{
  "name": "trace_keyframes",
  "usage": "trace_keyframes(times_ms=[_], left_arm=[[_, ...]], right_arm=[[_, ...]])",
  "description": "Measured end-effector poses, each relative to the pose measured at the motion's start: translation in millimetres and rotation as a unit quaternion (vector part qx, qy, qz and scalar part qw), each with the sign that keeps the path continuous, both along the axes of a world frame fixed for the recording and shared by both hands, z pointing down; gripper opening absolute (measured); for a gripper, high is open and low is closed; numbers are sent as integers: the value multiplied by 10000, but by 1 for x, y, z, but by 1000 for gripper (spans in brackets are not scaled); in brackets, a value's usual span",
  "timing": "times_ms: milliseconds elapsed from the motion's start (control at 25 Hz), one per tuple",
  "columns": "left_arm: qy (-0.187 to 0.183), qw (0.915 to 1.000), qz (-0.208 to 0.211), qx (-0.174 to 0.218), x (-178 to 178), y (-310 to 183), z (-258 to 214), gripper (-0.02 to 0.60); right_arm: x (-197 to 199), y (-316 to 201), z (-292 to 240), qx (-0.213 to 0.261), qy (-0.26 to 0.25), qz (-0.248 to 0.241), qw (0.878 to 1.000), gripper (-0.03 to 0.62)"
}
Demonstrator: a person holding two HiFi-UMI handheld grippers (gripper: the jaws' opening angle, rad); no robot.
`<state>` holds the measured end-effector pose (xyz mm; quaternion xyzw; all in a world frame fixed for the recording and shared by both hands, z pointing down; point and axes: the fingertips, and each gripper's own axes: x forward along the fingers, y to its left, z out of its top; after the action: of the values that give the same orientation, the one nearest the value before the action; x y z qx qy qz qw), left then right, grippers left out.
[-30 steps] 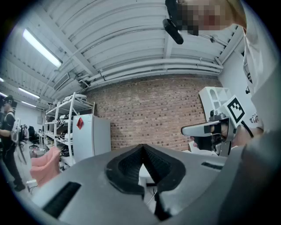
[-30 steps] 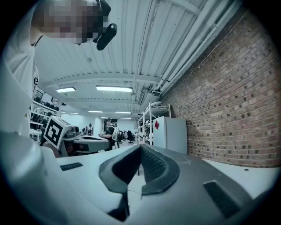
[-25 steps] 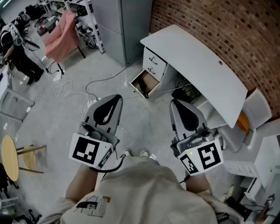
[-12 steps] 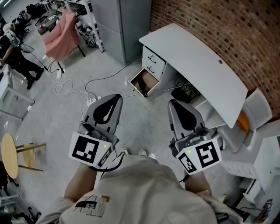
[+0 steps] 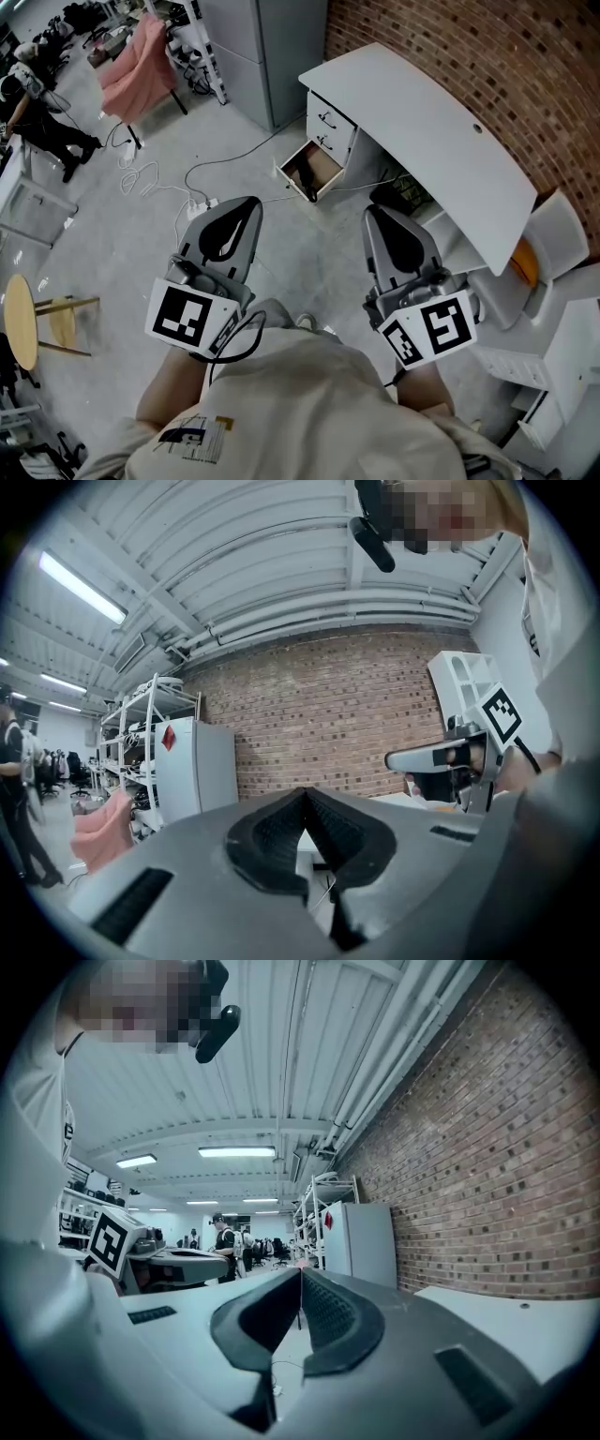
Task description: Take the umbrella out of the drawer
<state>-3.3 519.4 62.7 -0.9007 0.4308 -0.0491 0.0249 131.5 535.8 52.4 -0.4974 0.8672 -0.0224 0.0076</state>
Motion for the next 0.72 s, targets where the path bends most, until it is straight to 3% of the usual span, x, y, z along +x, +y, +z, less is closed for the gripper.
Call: trace_keyframes(times_ms=[720], left_arm=[[10,9999,6,103,6,-52,25,8]], right_arm=[[-4,-55,34,-20,130,-81,9999,8]])
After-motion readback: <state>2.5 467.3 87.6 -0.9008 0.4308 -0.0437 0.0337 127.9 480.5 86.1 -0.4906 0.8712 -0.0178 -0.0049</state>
